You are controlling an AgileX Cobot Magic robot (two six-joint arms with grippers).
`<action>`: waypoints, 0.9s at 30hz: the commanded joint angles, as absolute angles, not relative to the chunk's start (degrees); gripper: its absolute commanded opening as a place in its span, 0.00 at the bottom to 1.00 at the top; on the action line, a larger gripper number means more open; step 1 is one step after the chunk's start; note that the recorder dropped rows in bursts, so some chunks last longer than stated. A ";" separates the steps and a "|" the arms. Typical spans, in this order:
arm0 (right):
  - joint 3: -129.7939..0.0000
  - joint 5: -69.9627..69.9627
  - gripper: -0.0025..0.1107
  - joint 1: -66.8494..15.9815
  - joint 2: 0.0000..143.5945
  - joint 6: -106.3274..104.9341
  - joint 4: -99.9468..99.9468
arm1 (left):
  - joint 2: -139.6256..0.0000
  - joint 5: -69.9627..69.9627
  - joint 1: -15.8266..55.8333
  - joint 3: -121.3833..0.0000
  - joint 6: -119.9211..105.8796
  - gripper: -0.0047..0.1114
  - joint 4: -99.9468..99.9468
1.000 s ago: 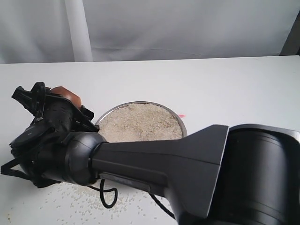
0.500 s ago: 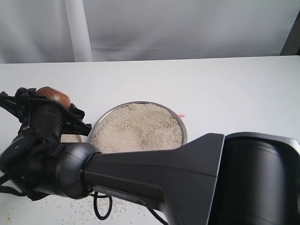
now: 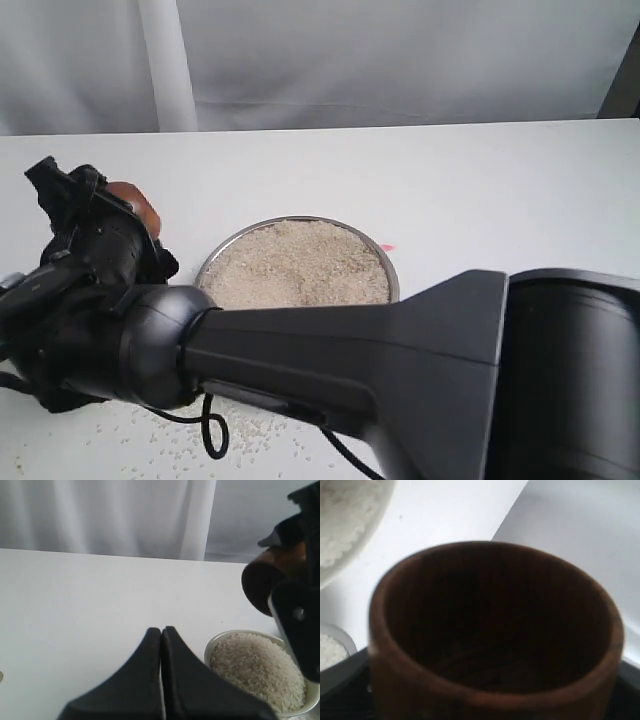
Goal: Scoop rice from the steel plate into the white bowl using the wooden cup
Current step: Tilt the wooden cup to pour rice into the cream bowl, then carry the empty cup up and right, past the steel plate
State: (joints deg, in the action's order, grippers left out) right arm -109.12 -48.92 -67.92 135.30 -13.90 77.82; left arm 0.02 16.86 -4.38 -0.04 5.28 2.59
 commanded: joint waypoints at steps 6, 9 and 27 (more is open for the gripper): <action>-101.97 -36.56 0.02 -67.26 123.27 10.02 77.02 | 0.00 16.30 -4.01 0.00 5.50 0.04 2.52; -95.81 -33.30 0.02 -66.10 119.61 16.81 77.02 | 0.00 16.30 -4.01 0.00 5.50 0.04 2.52; -72.10 -15.44 0.02 -50.05 101.84 26.87 59.57 | 0.00 16.30 -4.01 0.00 5.50 0.04 2.52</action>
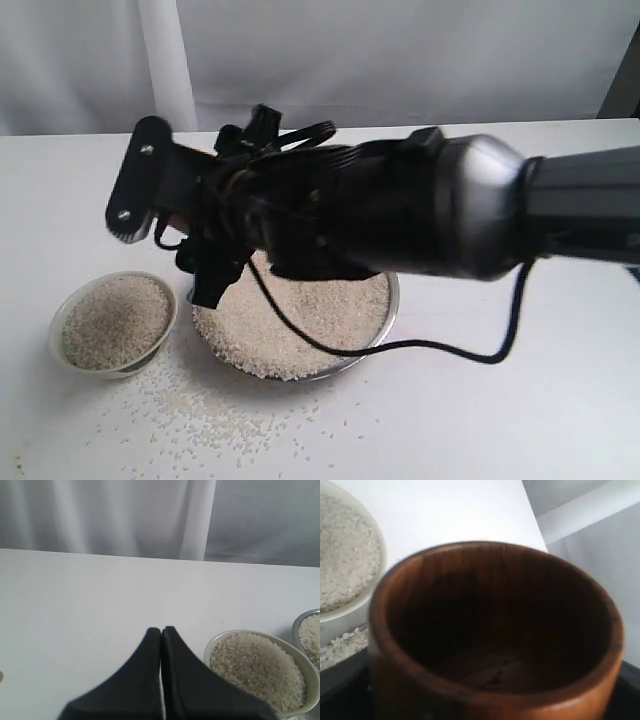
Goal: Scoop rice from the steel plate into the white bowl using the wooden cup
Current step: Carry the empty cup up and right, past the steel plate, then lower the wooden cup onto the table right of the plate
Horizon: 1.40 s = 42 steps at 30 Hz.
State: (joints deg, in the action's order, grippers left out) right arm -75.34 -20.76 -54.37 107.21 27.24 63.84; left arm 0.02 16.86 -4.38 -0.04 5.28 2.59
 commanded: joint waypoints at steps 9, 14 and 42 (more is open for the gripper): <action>-52.23 13.76 0.02 -29.80 85.19 17.77 34.40 | 0.00 16.30 -4.01 0.00 5.50 0.04 2.52; -37.16 31.75 0.02 -20.70 81.79 5.56 17.18 | 0.00 16.30 -4.01 0.00 5.50 0.04 2.52; -22.50 53.90 0.02 -18.64 102.66 -7.24 -3.37 | 0.00 16.30 -4.01 0.00 5.50 0.04 2.52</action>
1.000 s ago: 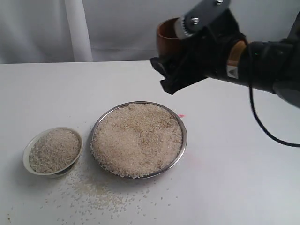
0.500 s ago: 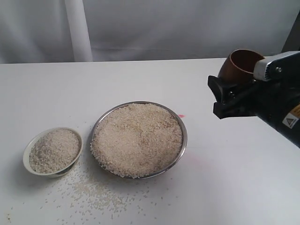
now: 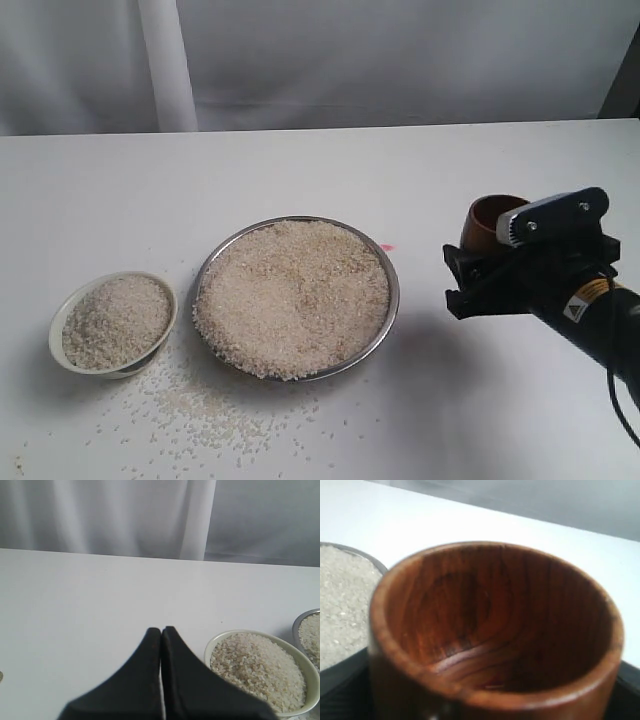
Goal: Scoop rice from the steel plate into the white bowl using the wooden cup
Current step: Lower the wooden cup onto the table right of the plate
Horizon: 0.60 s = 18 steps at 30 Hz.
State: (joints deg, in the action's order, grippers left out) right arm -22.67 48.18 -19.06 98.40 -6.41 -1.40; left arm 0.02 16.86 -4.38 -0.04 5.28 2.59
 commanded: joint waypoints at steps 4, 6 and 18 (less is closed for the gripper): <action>-22.84 56.13 0.02 -18.64 106.72 -7.62 -6.31 | 0.00 16.30 -4.01 0.00 5.50 0.04 2.52; -22.84 56.87 0.02 -18.64 108.47 -7.77 -7.24 | 0.00 16.30 -4.01 0.00 5.50 0.04 2.52; -22.84 61.52 0.02 -18.61 113.84 -8.80 -11.56 | 0.00 16.30 -4.01 0.00 5.50 0.04 2.52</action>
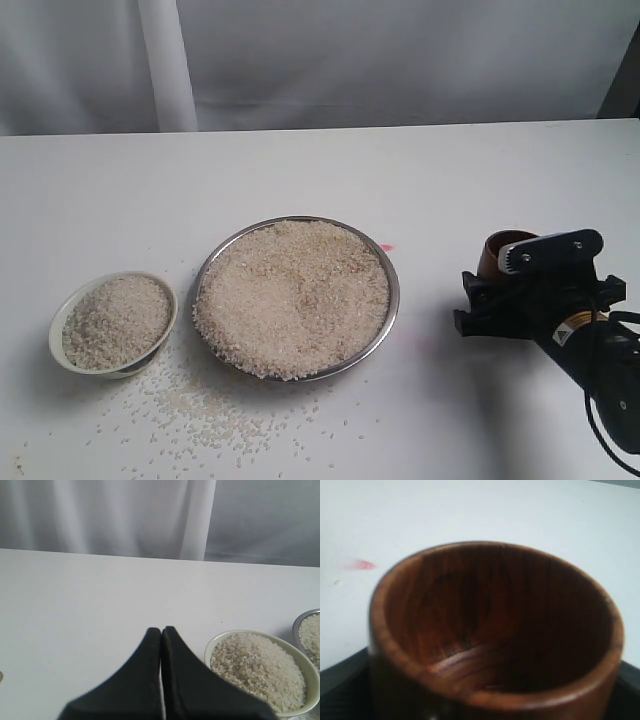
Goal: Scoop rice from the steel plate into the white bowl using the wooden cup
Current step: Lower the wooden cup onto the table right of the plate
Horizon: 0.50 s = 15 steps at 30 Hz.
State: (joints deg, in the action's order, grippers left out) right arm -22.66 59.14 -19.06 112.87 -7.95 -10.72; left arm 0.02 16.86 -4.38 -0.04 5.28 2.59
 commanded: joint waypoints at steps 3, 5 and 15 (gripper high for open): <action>-22.84 61.61 0.02 -18.61 114.94 -8.80 -11.56 | 0.00 16.30 -4.01 0.00 5.50 0.04 2.52; -22.84 61.61 0.02 -18.61 115.58 -9.06 -11.56 | 0.00 16.30 -4.01 0.00 5.50 0.04 2.52; -22.84 61.92 0.02 -18.61 117.55 -10.10 -11.56 | 0.00 16.30 -4.01 0.00 5.50 0.04 2.52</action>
State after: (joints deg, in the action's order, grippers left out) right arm -22.72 61.41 -19.06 117.15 -9.42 -11.48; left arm 0.02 16.86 -4.38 -0.04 5.28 2.59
